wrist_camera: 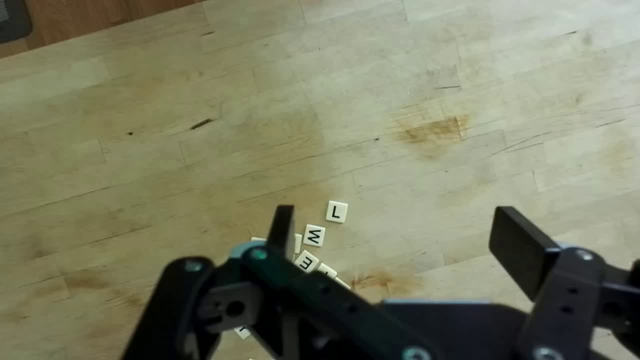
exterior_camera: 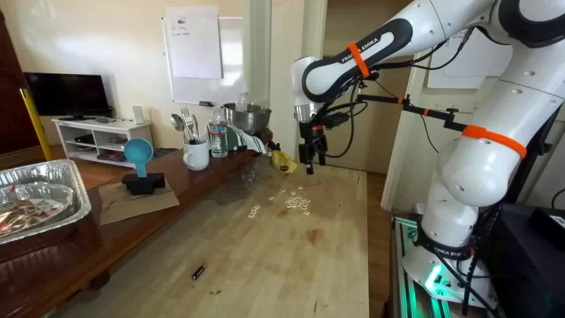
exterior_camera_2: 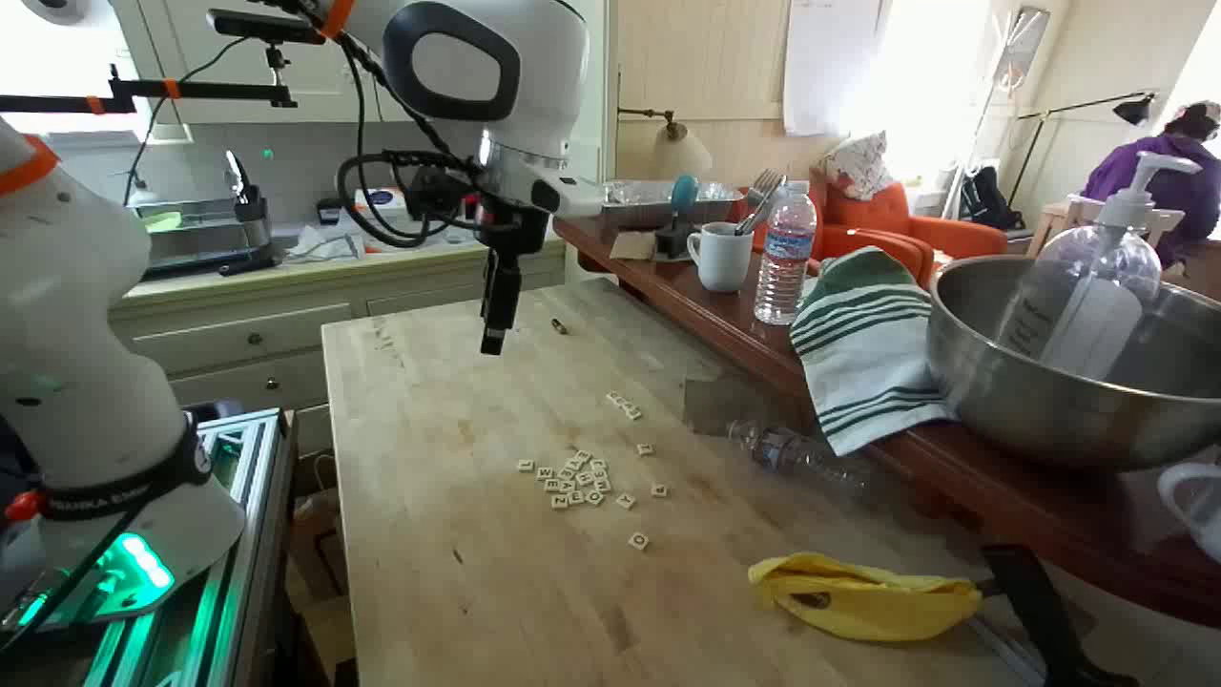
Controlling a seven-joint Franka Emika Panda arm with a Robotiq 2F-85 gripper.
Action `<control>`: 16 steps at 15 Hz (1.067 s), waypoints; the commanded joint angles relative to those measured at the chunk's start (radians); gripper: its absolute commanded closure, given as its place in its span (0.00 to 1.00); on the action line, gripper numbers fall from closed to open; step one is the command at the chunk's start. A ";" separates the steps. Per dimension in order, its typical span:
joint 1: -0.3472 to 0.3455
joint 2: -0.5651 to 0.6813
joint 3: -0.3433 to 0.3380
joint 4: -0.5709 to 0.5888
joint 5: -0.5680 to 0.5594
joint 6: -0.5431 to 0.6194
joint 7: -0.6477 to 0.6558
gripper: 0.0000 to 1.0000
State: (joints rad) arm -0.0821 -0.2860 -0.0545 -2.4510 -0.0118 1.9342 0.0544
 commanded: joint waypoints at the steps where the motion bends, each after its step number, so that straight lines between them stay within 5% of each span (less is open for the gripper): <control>1: 0.002 0.000 -0.002 0.002 -0.001 -0.003 0.000 0.00; 8: 0.013 0.044 0.014 0.016 -0.011 0.050 0.010 0.00; 16: 0.057 0.282 0.050 0.070 -0.055 0.468 -0.078 0.00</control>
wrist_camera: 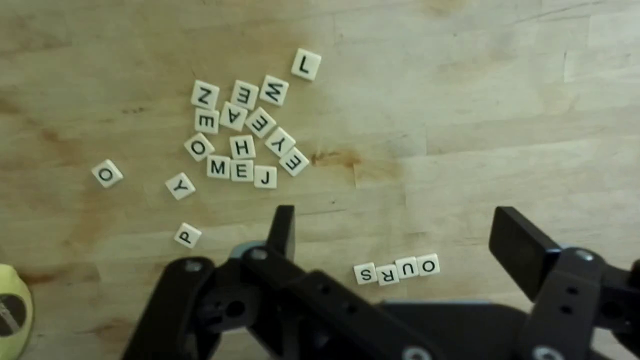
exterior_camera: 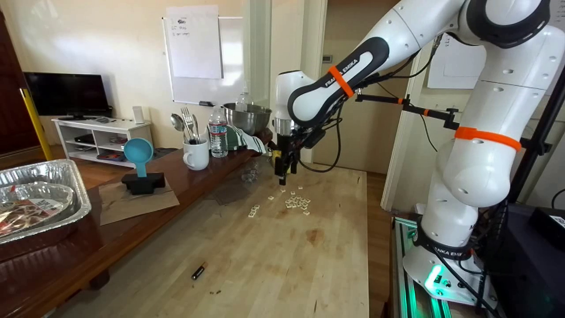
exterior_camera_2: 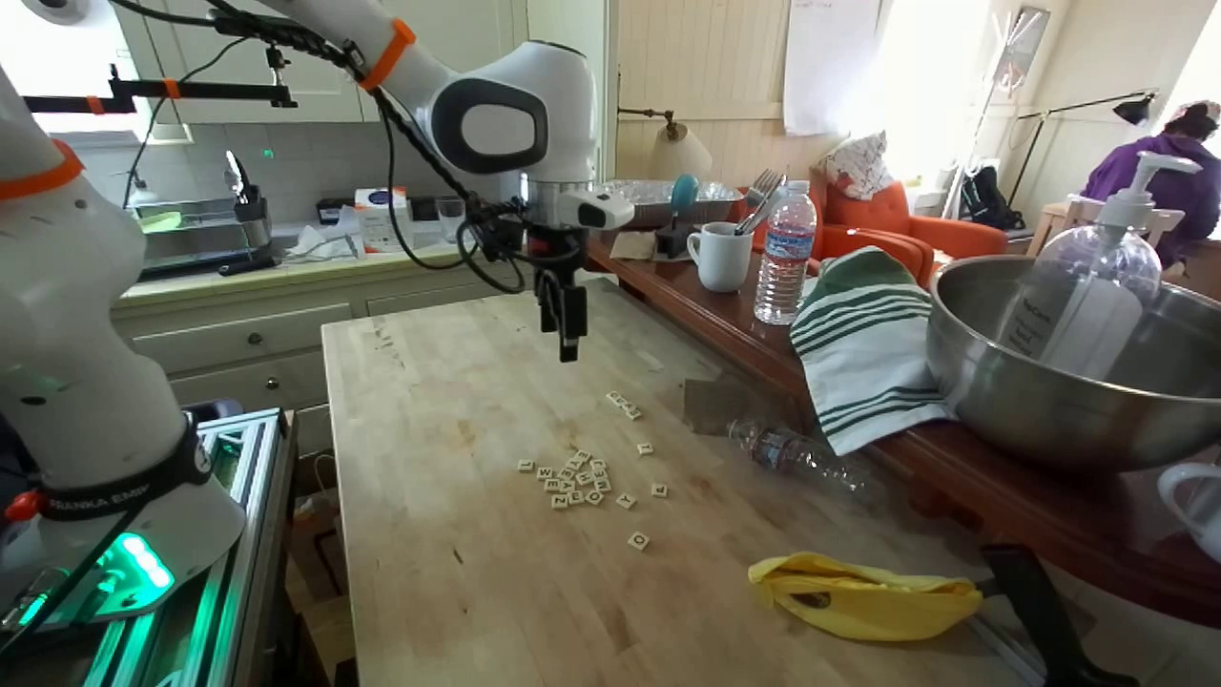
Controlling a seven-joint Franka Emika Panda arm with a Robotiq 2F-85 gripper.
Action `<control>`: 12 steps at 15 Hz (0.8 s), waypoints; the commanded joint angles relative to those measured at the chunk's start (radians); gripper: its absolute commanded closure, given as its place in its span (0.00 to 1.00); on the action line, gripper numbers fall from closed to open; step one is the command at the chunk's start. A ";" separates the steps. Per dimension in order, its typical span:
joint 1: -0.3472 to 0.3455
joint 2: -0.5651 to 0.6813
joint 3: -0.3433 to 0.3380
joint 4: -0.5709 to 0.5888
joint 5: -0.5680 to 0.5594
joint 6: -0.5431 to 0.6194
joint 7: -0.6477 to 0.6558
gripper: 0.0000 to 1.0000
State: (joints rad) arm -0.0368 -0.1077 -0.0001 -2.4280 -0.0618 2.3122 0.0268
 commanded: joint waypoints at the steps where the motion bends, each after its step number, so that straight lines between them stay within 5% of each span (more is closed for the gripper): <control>1: 0.013 0.132 -0.007 0.058 0.005 0.118 -0.078 0.00; 7: -0.008 0.277 -0.007 0.139 0.070 0.199 -0.261 0.00; 12: -0.007 0.275 -0.006 0.143 0.077 0.181 -0.236 0.00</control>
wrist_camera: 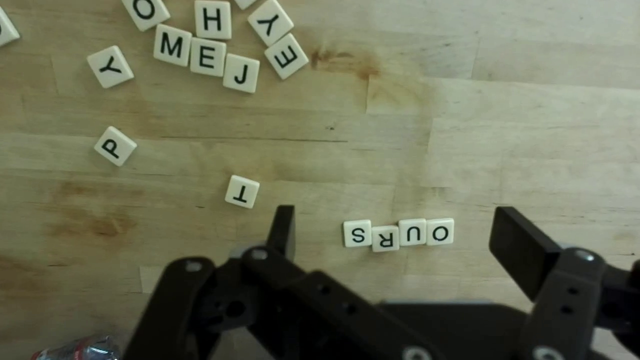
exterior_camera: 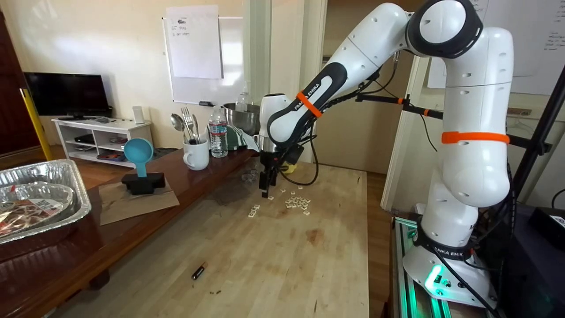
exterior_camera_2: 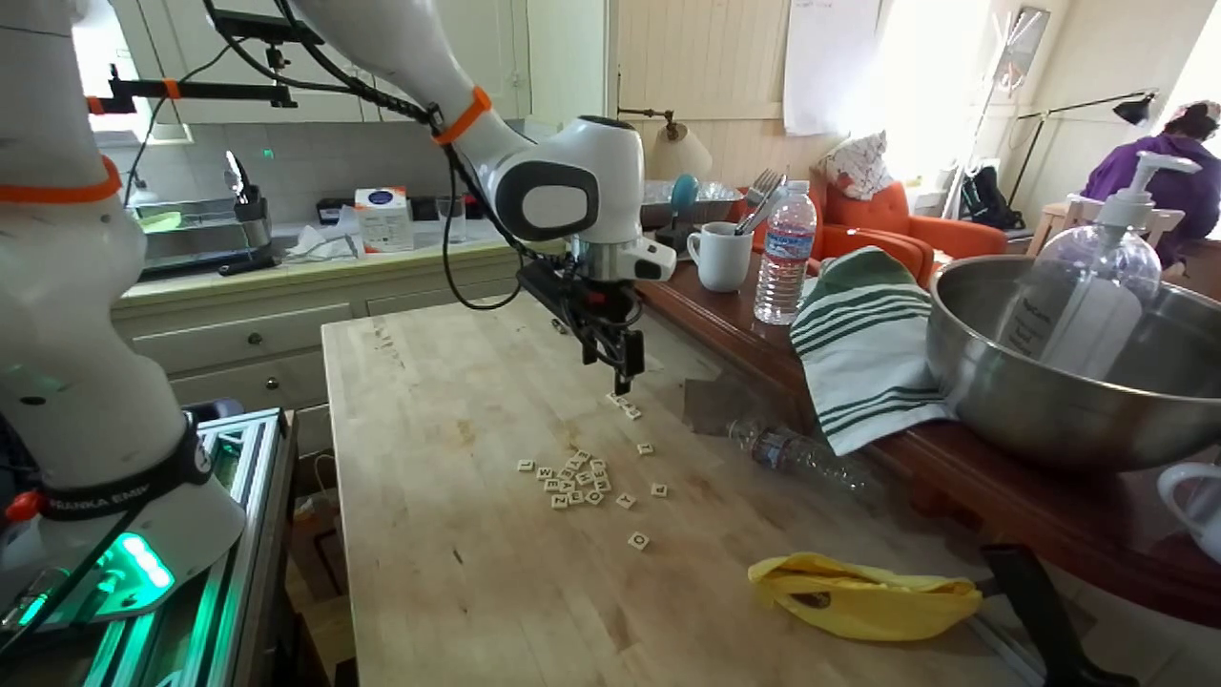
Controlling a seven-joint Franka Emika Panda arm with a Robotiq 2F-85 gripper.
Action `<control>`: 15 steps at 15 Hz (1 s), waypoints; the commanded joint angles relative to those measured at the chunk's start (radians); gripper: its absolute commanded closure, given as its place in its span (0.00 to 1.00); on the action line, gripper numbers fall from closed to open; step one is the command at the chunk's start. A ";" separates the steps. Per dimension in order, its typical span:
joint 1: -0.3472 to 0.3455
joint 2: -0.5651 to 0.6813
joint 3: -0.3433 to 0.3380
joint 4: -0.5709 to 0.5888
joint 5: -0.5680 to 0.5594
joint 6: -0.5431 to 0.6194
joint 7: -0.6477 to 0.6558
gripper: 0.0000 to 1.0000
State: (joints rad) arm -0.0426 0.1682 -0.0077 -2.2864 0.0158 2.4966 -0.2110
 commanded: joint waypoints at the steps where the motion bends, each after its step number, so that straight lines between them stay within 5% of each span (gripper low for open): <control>1: -0.001 0.002 0.002 0.005 0.000 -0.003 0.001 0.00; 5: 0.010 0.058 -0.011 0.021 -0.058 0.079 0.062 0.00; 6: 0.012 0.074 -0.014 0.025 -0.073 0.104 0.082 0.25; 7: 0.011 0.086 -0.012 0.027 -0.072 0.118 0.081 0.26; 15: 0.003 0.173 0.007 0.048 -0.040 0.242 0.079 0.88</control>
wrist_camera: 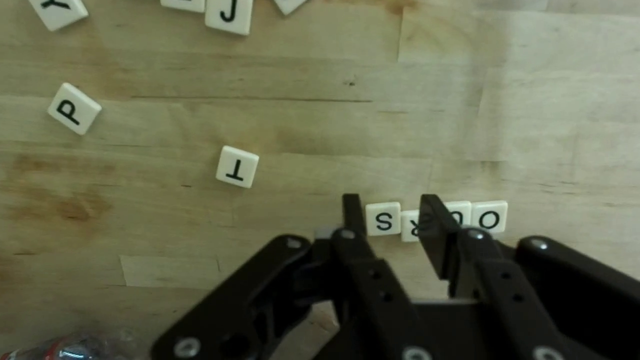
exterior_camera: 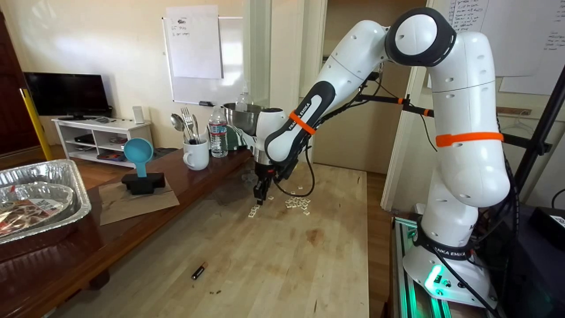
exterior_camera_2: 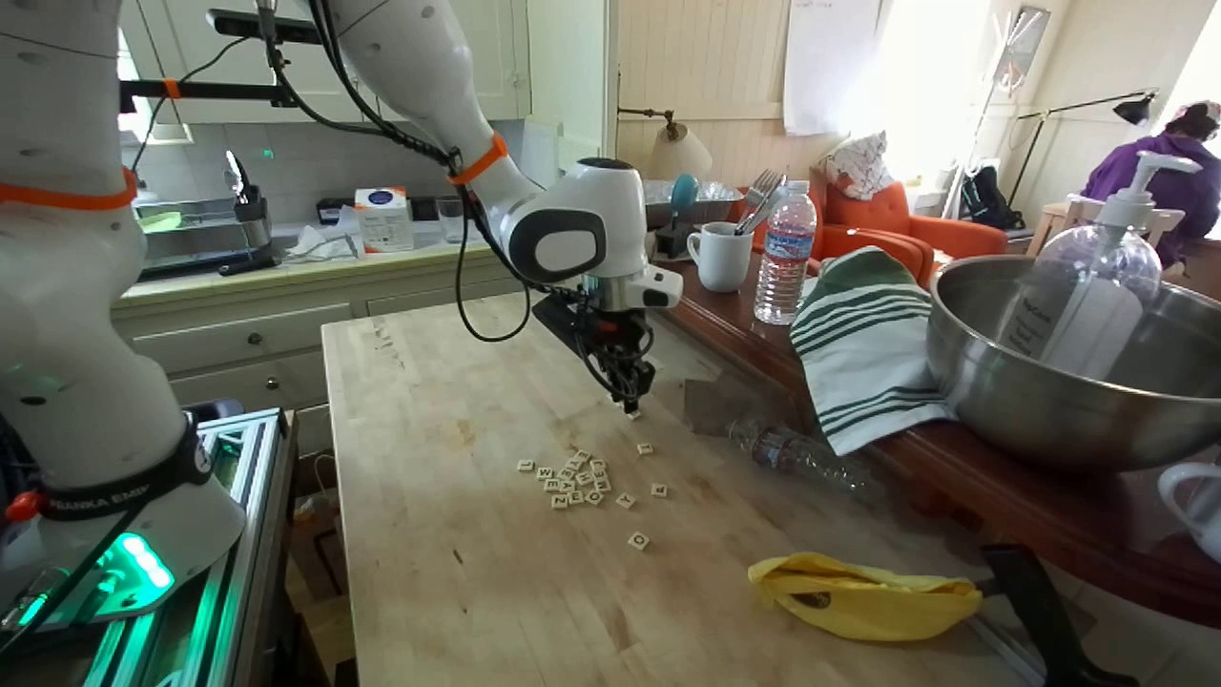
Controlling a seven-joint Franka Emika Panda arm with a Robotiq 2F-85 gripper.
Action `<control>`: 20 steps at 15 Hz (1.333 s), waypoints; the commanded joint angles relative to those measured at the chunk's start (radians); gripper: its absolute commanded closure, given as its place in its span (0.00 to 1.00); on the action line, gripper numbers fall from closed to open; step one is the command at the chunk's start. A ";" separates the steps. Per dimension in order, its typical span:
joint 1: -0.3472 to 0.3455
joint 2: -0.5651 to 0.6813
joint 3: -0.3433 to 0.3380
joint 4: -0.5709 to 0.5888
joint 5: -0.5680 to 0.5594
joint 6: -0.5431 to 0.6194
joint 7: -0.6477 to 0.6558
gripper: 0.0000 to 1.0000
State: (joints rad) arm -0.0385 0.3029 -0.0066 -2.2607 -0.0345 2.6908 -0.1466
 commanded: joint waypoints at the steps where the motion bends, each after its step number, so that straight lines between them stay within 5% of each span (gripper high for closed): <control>1: -0.002 0.044 0.009 0.023 0.014 0.063 0.014 0.96; 20: 0.004 0.129 0.023 0.082 -0.008 0.083 0.009 1.00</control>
State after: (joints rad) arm -0.0383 0.3921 0.0271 -2.2020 -0.0296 2.7662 -0.1435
